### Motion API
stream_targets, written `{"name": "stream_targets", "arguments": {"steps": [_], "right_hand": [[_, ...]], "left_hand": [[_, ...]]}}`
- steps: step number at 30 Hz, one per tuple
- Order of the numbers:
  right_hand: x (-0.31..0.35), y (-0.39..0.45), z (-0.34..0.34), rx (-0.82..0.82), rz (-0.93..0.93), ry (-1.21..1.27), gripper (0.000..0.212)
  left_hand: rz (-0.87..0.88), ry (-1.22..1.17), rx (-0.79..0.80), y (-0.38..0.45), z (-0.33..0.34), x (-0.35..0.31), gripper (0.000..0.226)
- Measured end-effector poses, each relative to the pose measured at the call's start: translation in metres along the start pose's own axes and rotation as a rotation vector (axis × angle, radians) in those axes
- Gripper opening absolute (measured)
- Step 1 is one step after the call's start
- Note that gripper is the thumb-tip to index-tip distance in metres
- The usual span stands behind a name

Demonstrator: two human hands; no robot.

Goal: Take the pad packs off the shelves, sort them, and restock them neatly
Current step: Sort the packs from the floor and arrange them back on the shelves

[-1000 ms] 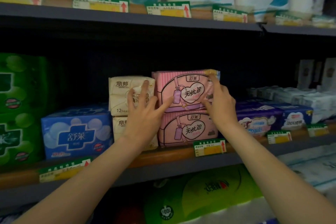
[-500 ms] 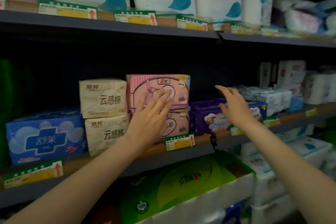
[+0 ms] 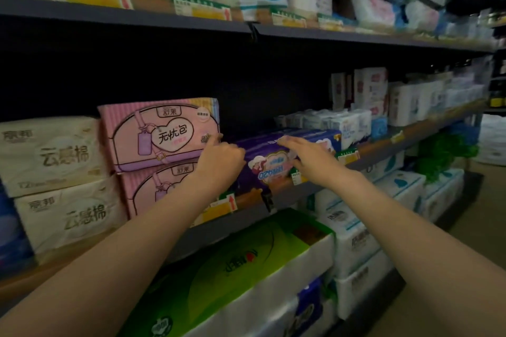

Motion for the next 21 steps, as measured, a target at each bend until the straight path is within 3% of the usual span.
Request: {"name": "stream_targets", "arguments": {"steps": [5,12,14,17,21], "right_hand": [[0.003,0.031,0.018,-0.001,0.051,-0.053,0.049],[-0.011,0.048,0.012,0.070,0.092,-0.020,0.054],[-0.015,0.052,0.006,0.068,0.094,-0.017,0.050],[-0.019,0.063,-0.001,0.011,0.096,0.024,0.048],[-0.031,0.068,0.003,-0.065,0.104,0.107,0.049]], "left_hand": [[-0.035,0.093,0.220,0.031,-0.012,-0.005,0.021],[-0.005,-0.034,0.626,0.083,-0.024,-0.015,0.048],[0.017,-0.083,0.669,0.091,-0.019,-0.016,0.053],[0.052,-0.116,0.672,0.103,-0.015,-0.014,0.040],[0.115,-0.175,0.799,0.120,-0.013,-0.004,0.040]]}}
Point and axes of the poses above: each hand's wrist, its own y-axis towards the middle knuckle, its own z-axis out of the palm, x = y × z, the point moved 1 cm from there along y, towards the middle knuckle, and after that the axes turned 6 degrees about -z, right-handed, at the moved point
